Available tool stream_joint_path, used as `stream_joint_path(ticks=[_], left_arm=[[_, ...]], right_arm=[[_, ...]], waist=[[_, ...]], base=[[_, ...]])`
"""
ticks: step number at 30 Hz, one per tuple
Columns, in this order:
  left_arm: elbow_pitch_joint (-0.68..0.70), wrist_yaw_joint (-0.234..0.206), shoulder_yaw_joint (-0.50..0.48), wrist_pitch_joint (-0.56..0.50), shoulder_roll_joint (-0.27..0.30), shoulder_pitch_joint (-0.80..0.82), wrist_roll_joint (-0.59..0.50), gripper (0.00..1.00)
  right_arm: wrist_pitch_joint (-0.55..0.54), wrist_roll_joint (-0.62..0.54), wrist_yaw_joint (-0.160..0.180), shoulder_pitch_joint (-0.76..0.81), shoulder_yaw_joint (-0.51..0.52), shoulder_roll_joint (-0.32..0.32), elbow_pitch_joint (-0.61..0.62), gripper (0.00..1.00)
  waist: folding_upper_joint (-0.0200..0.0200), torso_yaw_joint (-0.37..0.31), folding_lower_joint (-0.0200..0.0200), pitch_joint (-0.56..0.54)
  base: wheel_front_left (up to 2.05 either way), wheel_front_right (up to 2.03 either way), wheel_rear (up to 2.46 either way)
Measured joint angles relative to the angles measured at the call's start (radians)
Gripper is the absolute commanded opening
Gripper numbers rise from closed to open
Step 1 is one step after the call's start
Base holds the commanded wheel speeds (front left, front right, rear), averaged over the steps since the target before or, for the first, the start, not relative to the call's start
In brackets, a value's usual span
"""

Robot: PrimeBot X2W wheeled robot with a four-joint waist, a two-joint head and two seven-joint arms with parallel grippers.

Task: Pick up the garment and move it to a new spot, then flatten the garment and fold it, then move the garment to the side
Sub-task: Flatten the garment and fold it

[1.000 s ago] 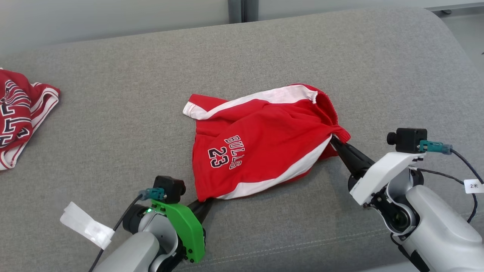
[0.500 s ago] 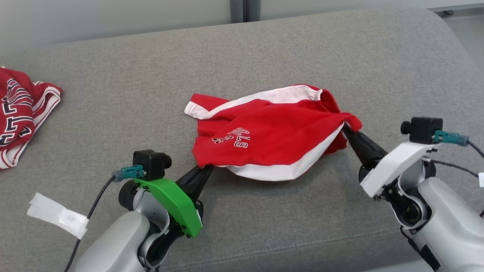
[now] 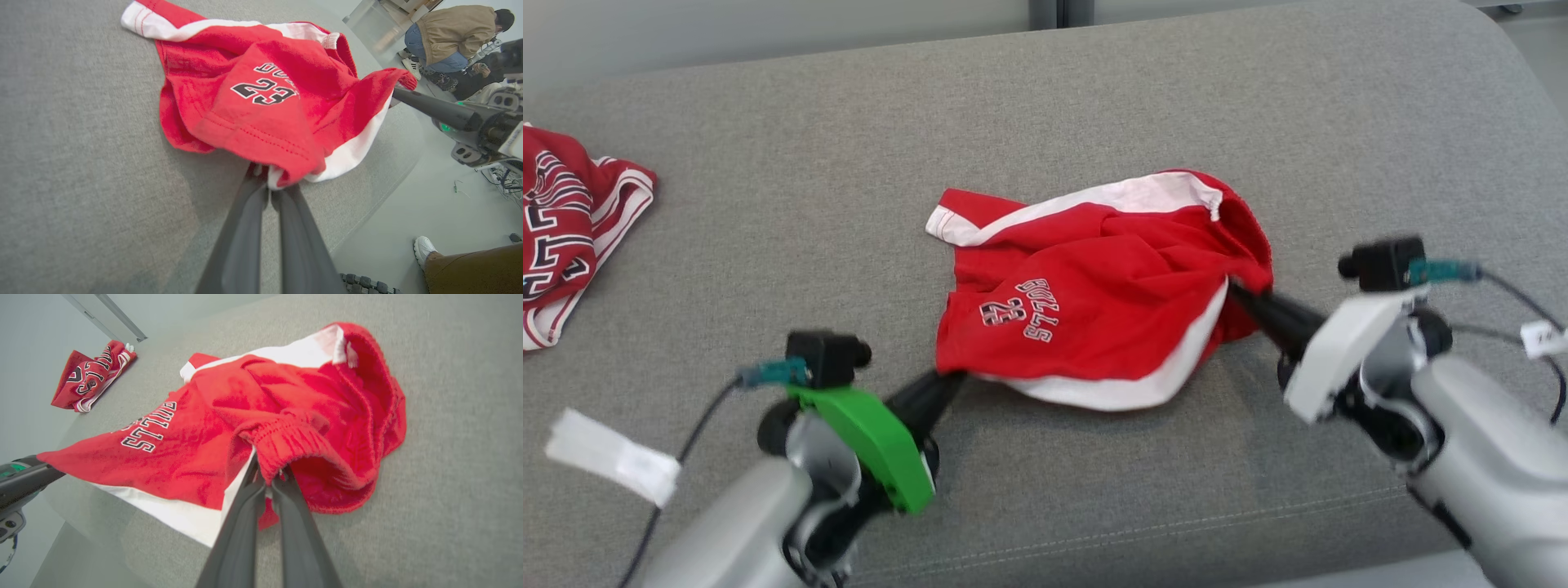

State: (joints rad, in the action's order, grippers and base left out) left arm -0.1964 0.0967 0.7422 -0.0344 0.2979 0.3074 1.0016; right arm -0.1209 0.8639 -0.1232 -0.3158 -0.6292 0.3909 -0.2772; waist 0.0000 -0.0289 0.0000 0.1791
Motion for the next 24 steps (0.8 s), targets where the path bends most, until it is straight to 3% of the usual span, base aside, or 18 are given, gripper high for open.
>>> stream_joint_path(ticks=[4,7,10,12,15,24], left_arm=[[-0.037,-0.035,-0.09,-0.039,0.02,0.248,-0.025,0.0],[-0.019,-0.071,-0.23,0.01,0.024,0.505,-0.045,0.0],[0.011,-0.075,-0.286,0.03,0.005,0.675,-0.046,0.0],[0.007,-0.075,-0.273,0.026,-0.004,0.687,-0.046,0.0],[-0.031,-0.075,-0.234,0.0,-0.003,0.627,-0.037,0.0],[-0.119,-0.046,-0.05,-0.071,-0.023,0.218,0.009,0.0]], right_arm=[[0.036,-0.101,0.007,-0.322,0.066,-0.027,-0.018,0.0],[0.18,-0.127,0.086,-0.572,0.24,-0.076,-0.016,0.0],[0.253,-0.136,0.114,-0.703,0.288,-0.085,-0.024,0.0],[0.257,-0.14,0.114,-0.695,0.257,-0.093,-0.063,0.0],[0.227,-0.14,0.088,-0.611,0.174,-0.116,-0.14,0.0],[0.128,-0.114,0.033,-0.301,0.026,-0.121,-0.344,0.0]], waist=[[0.0,-0.002,0.0,-0.008],[0.0,-0.003,0.0,-0.021],[0.0,-0.001,0.0,-0.034],[0.0,0.002,0.0,-0.042],[0.0,0.009,0.0,-0.045],[0.0,0.021,0.0,-0.008]], base=[[0.0,0.0,0.0],[0.0,0.0,0.0],[0.0,0.0,0.0],[0.0,0.0,0.0],[0.0,0.0,0.0],[0.0,0.0,0.0]])
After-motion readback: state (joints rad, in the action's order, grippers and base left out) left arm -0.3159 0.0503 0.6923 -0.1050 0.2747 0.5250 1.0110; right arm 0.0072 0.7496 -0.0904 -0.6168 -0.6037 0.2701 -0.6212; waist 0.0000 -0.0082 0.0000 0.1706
